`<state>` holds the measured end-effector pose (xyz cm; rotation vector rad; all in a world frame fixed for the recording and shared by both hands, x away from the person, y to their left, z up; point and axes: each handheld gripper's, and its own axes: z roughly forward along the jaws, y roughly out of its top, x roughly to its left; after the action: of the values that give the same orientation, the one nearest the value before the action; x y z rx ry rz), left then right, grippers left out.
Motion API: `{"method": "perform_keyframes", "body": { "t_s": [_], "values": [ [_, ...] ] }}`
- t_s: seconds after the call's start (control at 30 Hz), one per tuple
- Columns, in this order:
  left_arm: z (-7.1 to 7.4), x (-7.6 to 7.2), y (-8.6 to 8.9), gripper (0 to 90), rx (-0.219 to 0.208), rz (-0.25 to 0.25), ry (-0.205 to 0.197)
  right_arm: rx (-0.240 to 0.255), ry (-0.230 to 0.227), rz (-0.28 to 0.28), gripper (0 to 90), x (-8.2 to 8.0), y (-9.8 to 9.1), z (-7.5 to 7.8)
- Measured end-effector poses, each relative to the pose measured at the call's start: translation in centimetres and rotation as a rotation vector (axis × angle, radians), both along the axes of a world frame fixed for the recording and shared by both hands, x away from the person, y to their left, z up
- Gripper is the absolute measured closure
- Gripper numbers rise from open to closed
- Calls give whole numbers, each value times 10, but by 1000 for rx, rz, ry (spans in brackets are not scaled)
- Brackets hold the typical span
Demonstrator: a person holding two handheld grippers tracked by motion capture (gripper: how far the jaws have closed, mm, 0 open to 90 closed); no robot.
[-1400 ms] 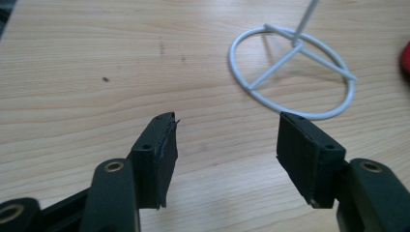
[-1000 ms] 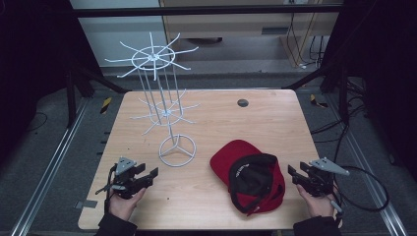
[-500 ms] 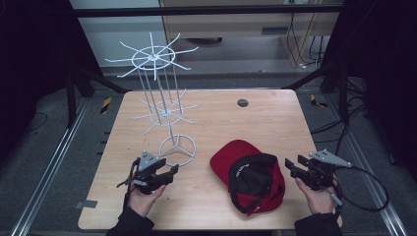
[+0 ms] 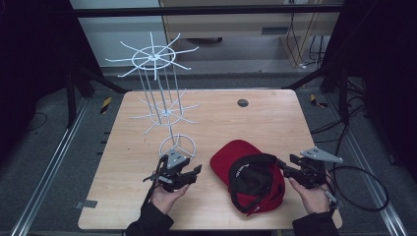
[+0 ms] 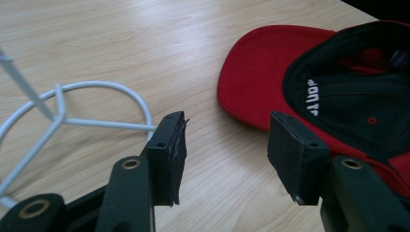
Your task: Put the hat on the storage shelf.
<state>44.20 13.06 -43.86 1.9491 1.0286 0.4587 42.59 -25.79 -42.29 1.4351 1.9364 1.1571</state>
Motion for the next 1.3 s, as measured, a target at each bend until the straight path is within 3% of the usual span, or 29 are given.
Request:
{"method": "perform_keyframes", "body": {
  "t_s": [0.43, 0.67, 0.87, 0.97, 1.03, 1.07, 1.1, 1.13, 1.17, 1.3],
  "values": [
    [-11, -5, -49, 529, 35, -76, 34, -17, 55, 51, 383, -1, 11, -15],
    [-21, -5, -63, 552, 53, -93, 57, -33, 90, 61, 324, 4, 15, -24],
    [-30, -5, -74, 578, 83, -103, 62, -34, 146, 71, 316, 8, 17, -35],
    [-31, -4, -74, 591, 87, -99, 57, -54, 194, 84, 389, 11, 19, -41],
    [-31, -4, -74, 594, 89, -99, 61, -71, 207, 89, 508, 11, 20, -41],
    [-31, -3, -74, 594, 90, -100, 61, -71, 207, 89, 508, 11, 20, -41],
    [-32, -3, -74, 599, 94, -97, 60, -82, 201, 88, 662, 10, 19, -39],
    [-32, -3, -74, 600, 94, -97, 60, -82, 201, 88, 662, 10, 19, -39],
    [-33, -2, -74, 600, 93, -95, 64, -73, 188, 95, 753, 9, 17, -36],
    [-35, -1, -72, 605, 90, -99, 65, -48, 149, 99, 805, 6, 17, -30]
  ]
}}
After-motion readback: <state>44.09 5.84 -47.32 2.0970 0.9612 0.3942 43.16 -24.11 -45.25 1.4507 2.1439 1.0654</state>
